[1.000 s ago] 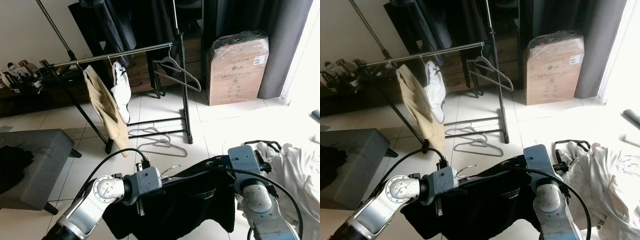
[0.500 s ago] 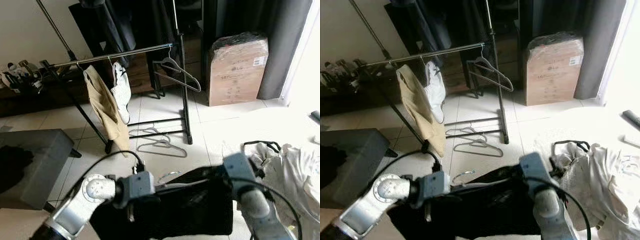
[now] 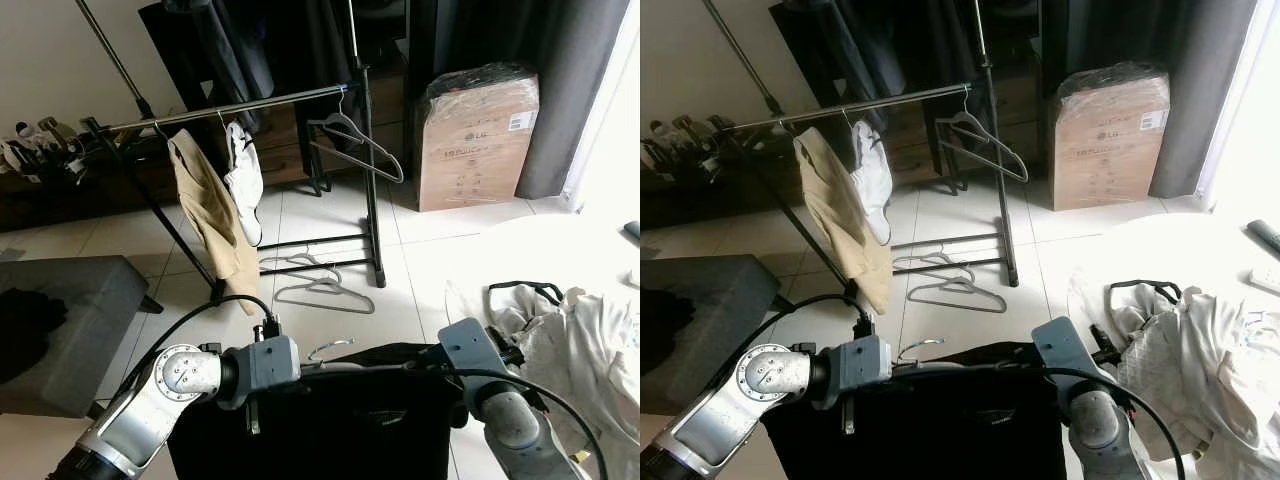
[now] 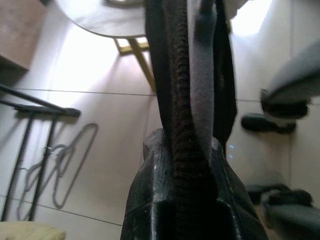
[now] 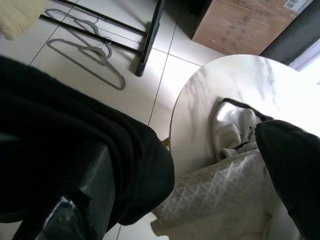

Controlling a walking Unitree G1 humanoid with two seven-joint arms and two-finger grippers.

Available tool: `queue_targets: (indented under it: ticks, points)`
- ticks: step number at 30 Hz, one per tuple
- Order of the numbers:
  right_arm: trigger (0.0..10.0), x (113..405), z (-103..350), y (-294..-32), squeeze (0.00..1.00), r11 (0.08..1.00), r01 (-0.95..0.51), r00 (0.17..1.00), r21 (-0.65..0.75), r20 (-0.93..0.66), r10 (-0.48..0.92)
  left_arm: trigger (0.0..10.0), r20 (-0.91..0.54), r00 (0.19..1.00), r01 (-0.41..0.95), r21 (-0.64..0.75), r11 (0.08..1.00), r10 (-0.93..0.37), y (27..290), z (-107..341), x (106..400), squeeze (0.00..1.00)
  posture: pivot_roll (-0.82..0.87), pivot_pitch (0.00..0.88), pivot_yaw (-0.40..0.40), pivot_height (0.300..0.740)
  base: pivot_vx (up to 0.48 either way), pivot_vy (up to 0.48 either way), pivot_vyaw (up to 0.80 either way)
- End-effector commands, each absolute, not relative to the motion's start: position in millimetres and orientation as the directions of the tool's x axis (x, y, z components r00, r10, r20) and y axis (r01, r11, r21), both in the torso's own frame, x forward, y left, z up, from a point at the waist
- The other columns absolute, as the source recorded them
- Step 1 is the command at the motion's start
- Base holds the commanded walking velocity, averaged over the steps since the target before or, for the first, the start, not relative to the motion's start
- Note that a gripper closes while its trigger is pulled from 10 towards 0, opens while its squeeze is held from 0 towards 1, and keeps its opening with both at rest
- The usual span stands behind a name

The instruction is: Hang hanger

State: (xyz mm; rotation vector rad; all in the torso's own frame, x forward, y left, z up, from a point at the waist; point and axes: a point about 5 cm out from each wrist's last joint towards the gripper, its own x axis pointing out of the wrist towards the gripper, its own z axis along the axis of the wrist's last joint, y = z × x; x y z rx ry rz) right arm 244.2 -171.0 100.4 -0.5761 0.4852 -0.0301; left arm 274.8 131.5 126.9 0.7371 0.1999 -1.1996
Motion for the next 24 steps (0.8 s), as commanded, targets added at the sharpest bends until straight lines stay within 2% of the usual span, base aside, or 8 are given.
queue_targets:
  ticks: [1,4,6,13,15,16,18,24]
  points:
    - [10.0,234.6,86.6,-212.9,0.00,0.779,-0.009,0.802,-0.627,-0.470,-0.369,10.0,-0.409,0.492,0.826,0.499,0.263,-0.768,153.8,157.9,287.7,0.00,-0.23,0.120,0.170,0.740,0.000,0.000,0.00]
    - [10.0,242.0,95.6,-206.6,0.00,0.833,0.002,0.846,-0.553,-0.443,-0.296,10.0,-0.436,0.412,0.876,0.432,0.216,-0.800,149.4,151.8,278.8,0.00,-0.24,0.120,0.170,0.740,0.000,0.000,0.00]
    - [10.0,249.9,103.5,-179.2,0.00,0.949,-0.039,0.886,-0.312,-0.450,-0.112,10.0,-0.476,0.344,0.907,0.392,0.156,-0.809,144.6,141.9,269.1,0.00,-0.24,0.120,0.171,0.740,0.000,0.000,0.00]
    - [10.0,246.4,101.4,-161.7,0.00,0.915,-0.257,0.858,-0.312,-0.509,0.068,10.0,-0.477,0.306,0.923,0.362,0.133,-0.824,140.2,141.2,266.8,0.00,-0.24,0.117,0.172,0.740,0.000,0.000,0.00]
    - [10.0,242.8,99.0,-156.3,0.07,0.884,-0.355,0.829,-0.303,-0.539,0.148,10.0,-0.492,0.286,0.930,0.350,0.114,-0.822,140.3,140.4,265.4,0.00,-0.24,0.119,0.173,0.740,0.000,0.000,0.00]
    - [10.0,241.4,99.7,-154.2,1.00,0.865,-0.396,0.820,-0.307,-0.542,0.183,10.0,-0.499,0.283,0.930,0.352,0.108,-0.819,140.5,139.4,265.0,0.00,-0.24,0.117,0.173,0.740,0.000,0.000,0.00]
    - [10.0,238.3,107.6,-147.8,1.00,0.835,-0.489,0.792,-0.251,-0.529,0.305,10.0,-0.506,0.288,0.926,0.365,0.101,-0.813,140.6,137.9,265.3,0.00,-0.24,0.118,0.173,0.740,0.000,0.000,0.00]
    - [10.0,238.7,124.9,-140.5,1.00,0.823,-0.540,0.781,-0.177,-0.468,0.413,10.0,-0.492,0.339,0.901,0.416,0.126,-0.802,137.8,138.2,272.4,0.00,-0.24,0.118,0.172,0.740,0.000,0.000,0.00]
